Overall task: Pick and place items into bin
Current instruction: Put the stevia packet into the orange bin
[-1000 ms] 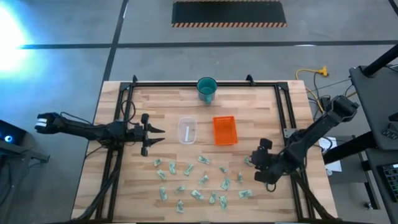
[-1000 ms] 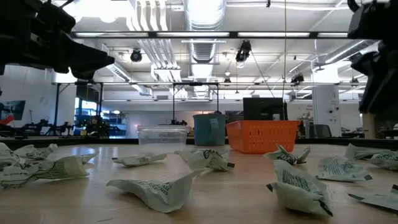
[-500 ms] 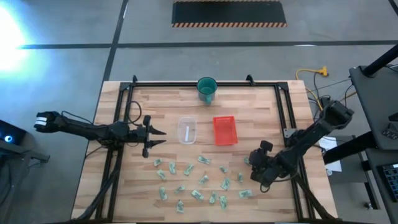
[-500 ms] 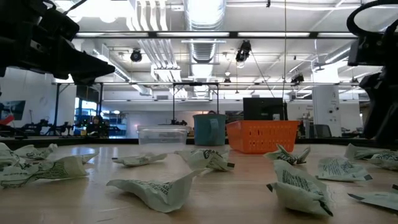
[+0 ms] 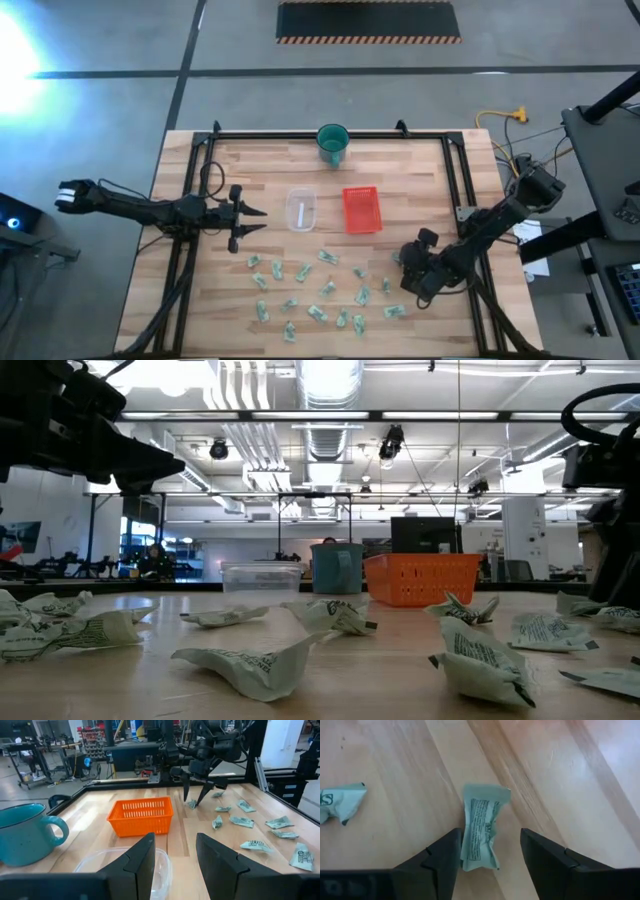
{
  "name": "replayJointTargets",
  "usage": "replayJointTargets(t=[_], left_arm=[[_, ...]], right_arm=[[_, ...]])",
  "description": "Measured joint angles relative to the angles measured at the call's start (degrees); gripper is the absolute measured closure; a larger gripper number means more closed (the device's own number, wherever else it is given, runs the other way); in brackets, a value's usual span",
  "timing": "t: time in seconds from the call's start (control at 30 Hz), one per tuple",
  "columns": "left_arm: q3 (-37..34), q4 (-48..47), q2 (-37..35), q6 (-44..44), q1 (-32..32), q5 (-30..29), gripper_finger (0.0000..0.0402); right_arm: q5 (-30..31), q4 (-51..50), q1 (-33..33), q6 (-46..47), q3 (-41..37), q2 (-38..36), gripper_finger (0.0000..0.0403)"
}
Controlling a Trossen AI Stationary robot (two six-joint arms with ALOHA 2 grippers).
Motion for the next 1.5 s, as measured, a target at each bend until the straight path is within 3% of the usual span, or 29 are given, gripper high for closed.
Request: replayJointTargets(t=[0.13,0.47,0.87,1.1,1.27,1.5], left_arm=[[0.0,0.1,0.0,0.0,0.0,0.0,0.0274],[0.0,0.1,0.0,0.0,0.0,0.0,0.0274],[0.0,0.1,0.0,0.0,0.0,0.0,0.0274],[0.0,0.2,-0.1,0.0,-0.1,0.0,0.0274],[0.0,2.3,0.2,0.1,-0.1,0.0,0.0274],[0.0,3.3,0.4,0.1,0.0,0.0,0.0274]], right_arm=[[-1.6,2.9,0.0,0.3,-1.7,-0.7,0.0247],[-2.0,4.3,0.0,-3.7,-2.3,-0.8,0.0387],[6.1,3.6,0.0,-12.4,-1.3,-5.5,0.0392],[16.5,3.4,-1.1,-17.4,-1.2,-11.3,0.0392],[19.9,3.9,-6.6,-22.3,-1.1,-15.1,0.0392],[16.7,15.5,-19.1,-38.7,-1.1,-16.7,0.0392]])
